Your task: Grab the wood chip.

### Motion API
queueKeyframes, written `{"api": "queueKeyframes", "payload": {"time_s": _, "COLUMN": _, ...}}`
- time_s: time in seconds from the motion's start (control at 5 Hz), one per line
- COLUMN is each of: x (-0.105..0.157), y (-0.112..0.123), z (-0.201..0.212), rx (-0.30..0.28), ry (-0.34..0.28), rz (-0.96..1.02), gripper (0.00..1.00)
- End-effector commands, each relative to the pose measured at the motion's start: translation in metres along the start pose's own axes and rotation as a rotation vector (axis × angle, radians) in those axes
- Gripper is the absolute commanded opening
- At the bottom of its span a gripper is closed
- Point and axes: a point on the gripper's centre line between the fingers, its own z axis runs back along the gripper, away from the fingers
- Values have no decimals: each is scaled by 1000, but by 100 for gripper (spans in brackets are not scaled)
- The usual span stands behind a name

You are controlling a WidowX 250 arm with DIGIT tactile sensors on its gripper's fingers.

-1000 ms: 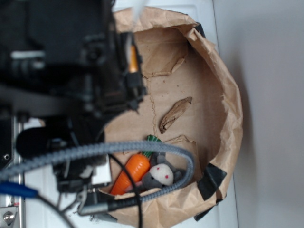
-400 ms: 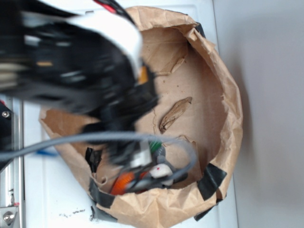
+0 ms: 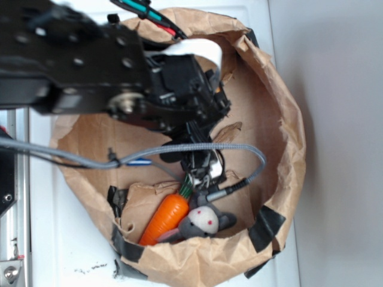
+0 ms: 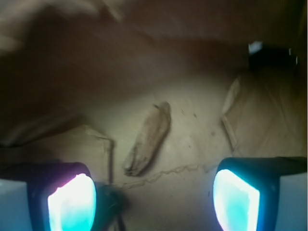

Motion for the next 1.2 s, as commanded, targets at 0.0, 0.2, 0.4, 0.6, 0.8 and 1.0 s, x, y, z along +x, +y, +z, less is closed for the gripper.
{"api": "queueKeyframes", "payload": {"time_s": 0.0, "x": 12, "y": -14, "z": -3, "rx": 13, "ry": -9, "rz": 23, "gripper": 100}}
{"api": "queueKeyframes", "payload": {"time_s": 0.2, "x": 14, "y": -9, "z": -1, "rx": 25, "ry": -4, "rz": 53, "gripper": 100}}
{"api": "queueKeyframes", "payload": {"time_s": 0.4, "x": 11, "y": -13, "z": 2, "rx": 48, "ry": 0, "rz": 129, "gripper": 100}}
{"api": "queueKeyframes", "payload": {"time_s": 0.6, "x": 12, "y": -13, "z": 2, "rx": 79, "ry": -3, "rz": 146, "gripper": 100}}
{"api": "queueKeyframes", "payload": {"time_s": 0.8, "x": 10, "y": -14, "z": 7, "rx": 104, "ry": -3, "rz": 163, "gripper": 100}}
{"api": "queueKeyframes", "payload": {"time_s": 1.0, "x": 10, "y": -14, "z": 7, "rx": 104, "ry": -3, "rz": 163, "gripper": 100}}
